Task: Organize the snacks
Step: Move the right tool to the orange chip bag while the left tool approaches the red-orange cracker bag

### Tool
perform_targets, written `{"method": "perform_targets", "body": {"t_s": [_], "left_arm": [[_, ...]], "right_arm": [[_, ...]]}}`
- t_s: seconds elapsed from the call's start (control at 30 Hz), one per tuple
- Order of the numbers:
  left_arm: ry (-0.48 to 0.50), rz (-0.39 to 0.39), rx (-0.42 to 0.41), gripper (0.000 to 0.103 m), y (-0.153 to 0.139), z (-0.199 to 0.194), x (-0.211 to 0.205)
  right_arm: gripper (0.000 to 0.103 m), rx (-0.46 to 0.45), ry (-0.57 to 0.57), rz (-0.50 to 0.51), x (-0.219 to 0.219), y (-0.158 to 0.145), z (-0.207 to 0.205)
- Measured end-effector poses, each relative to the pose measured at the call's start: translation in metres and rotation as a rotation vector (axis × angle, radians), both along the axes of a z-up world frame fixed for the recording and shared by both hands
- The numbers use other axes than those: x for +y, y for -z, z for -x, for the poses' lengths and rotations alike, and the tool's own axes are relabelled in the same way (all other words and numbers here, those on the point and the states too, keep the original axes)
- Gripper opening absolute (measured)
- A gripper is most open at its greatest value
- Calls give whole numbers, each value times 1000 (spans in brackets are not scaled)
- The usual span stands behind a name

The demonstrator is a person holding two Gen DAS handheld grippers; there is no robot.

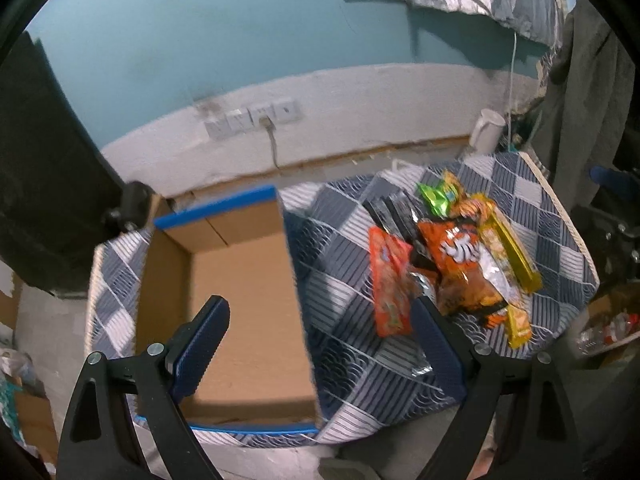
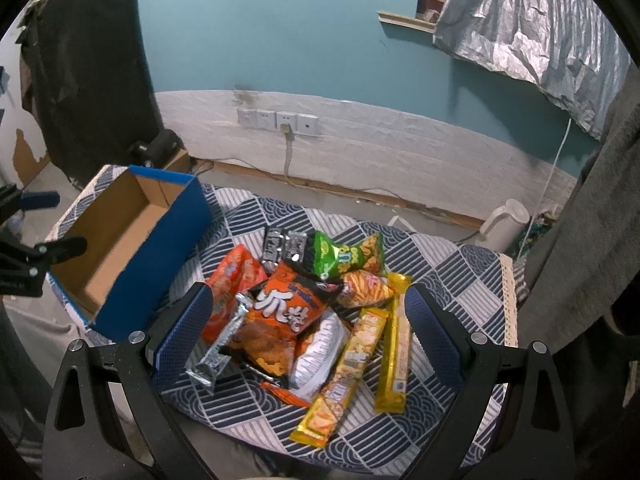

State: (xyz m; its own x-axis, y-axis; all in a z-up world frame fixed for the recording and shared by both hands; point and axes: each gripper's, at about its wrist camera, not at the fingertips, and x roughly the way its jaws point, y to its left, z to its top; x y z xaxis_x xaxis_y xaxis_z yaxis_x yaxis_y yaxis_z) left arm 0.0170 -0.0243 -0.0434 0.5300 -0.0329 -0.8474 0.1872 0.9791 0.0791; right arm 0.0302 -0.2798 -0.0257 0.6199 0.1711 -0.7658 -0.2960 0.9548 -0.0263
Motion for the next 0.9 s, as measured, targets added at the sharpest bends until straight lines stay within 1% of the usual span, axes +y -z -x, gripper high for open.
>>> {"method": "perform_targets", "body": {"t_s": [0.07,0.2,0.27,0.43,0.57,0.63,0.7,0.8,0.9], "left_arm": [[-1,-1,23,93,8,-1,-6],[20,-25,24,93,18,-1,-20],[32,-35,39,93,26,-3,-30],[36,-52,97,93,49,-16,-48],[27,-56,147,93,66,-27,-56],[28,-66,145,93,72,-32,-59],[29,-99,124,93,77,-37,-62],[44,-143,108,93,86,-46,-62],[43,-153,116,93,94,-54,-58]], "right_arm": [[95,8,12,7,-3,3,-1],[95,20,33,21,-13,9,-3],[95,25,45,34,-19,13,-4],[95,62,79,38,-32,28,-8],[95,105,78,49,-28,48,-14],[95,136,81,33,-26,61,-18],[95,183,79,14,-22,77,-24],[95,218,77,20,-15,90,-29],[95,253,75,7,-5,101,-36]]}}
